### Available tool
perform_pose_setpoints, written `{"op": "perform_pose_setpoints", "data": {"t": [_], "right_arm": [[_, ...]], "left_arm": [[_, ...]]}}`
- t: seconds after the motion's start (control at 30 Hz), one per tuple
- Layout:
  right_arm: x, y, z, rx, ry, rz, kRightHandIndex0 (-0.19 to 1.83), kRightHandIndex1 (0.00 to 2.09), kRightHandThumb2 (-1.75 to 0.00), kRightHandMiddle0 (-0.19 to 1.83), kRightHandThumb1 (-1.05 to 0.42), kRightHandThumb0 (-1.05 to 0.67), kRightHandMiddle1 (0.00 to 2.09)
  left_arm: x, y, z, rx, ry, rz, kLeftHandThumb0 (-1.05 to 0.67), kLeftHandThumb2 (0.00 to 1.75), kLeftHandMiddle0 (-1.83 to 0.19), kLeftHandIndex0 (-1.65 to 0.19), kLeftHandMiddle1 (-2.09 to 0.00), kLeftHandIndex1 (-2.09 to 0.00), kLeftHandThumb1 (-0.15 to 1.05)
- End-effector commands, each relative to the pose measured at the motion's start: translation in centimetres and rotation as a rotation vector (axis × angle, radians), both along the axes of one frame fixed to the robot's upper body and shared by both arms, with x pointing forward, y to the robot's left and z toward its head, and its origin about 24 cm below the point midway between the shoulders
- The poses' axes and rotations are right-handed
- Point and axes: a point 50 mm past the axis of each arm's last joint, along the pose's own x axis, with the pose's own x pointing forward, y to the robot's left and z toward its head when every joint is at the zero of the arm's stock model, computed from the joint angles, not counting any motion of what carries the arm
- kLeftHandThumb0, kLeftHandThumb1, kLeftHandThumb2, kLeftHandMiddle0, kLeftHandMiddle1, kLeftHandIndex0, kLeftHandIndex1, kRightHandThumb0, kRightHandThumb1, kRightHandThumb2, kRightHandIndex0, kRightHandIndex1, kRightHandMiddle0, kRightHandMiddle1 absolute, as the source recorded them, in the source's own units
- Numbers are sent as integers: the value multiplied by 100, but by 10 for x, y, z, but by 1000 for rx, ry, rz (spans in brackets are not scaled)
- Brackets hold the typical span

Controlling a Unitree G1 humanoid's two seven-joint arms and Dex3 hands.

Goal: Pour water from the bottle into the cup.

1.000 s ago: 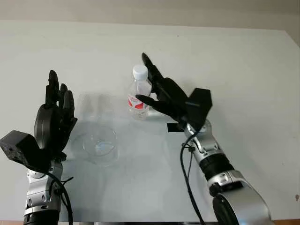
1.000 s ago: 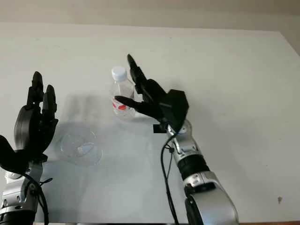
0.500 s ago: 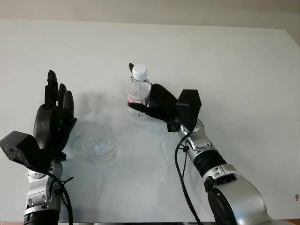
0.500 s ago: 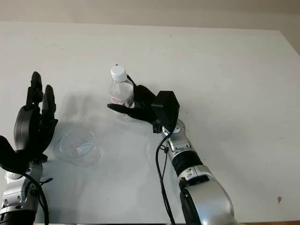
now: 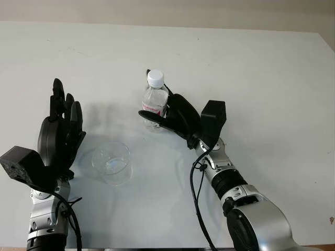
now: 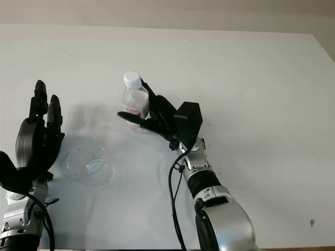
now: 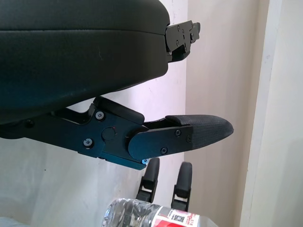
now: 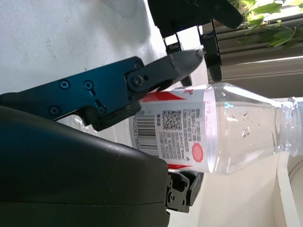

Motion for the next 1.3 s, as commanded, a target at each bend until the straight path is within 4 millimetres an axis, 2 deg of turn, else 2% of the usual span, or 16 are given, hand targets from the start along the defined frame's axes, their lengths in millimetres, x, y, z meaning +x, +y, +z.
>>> {"op": "perform_pose_setpoints", "data": {"t": [0.0,0.03,0.07,0.1,0.17,0.33,0.47,0.53,0.63,0.7,0.8,0.97,1.17,1.2,1.23,1.27], "right_arm": [[3,6,7,7,-12,13,-19,171,-5,-19,-96,-44,185],[3,6,8,4,-19,18,-19,189,-5,-18,-96,-44,197],[3,6,9,3,-25,25,-12,201,-5,-8,-95,-46,204],[2,6,10,-2,-33,32,-5,205,-5,0,-94,-47,207],[2,6,11,-10,-46,48,15,209,-5,18,-94,-49,209],[4,6,12,-22,-45,85,49,209,-5,35,-92,-53,209],[4,6,13,-92,-72,93,73,209,-6,57,-97,-56,209],[4,6,14,-135,-99,71,91,209,-8,76,-103,-61,209],[5,6,14,-174,-113,27,133,209,-24,123,-104,-62,209],[6,7,15,-196,-136,-11,164,209,-43,152,-105,-59,209],[7,6,20,-220,-182,-69,181,209,-61,179,-105,-53,209],[10,4,40,-250,-313,-124,183,209,-73,183,-105,-44,209],[14,-2,73,-353,-560,-172,183,209,-65,183,-105,-38,209],[14,-3,80,-386,-628,-184,178,209,-61,165,-105,-38,209],[13,-4,86,-416,-685,-191,166,209,-56,139,-105,-37,209],[13,-4,90,-444,-739,-195,158,209,-53,125,-105,-37,209]], "left_arm": [[-1,0,2,-4,-11,-2,-72,53,19,19,0,0,105],[-1,0,2,-4,-11,0,-72,53,19,19,0,0,105],[-1,0,2,-2,-11,2,-72,53,19,19,-1,0,105],[-1,0,2,-1,-12,4,-72,53,19,19,-1,0,105],[-1,0,2,3,-13,6,-72,53,19,19,-2,0,105],[0,-1,2,0,-16,7,-72,52,19,19,-3,0,105],[-1,0,1,5,-11,12,-73,52,19,19,-2,0,105],[-1,0,0,3,-10,11,-72,52,19,19,-1,0,105],[-1,-1,0,0,-9,14,-72,52,19,19,-2,0,105],[-1,-1,0,-4,-10,12,-72,52,19,19,-1,0,105],[-1,-1,0,-3,-16,7,-71,53,19,19,-1,0,105],[-1,-1,0,-6,-16,8,-71,53,19,19,-2,0,105],[-1,-1,0,-10,-16,7,-71,53,19,19,-2,0,105],[-1,-1,0,-8,-16,10,-70,53,19,19,-2,0,105],[-1,-1,0,-6,-15,11,-71,53,19,19,-2,0,105],[-1,-1,0,-6,-16,10,-71,53,19,19,-2,0,105]]}}
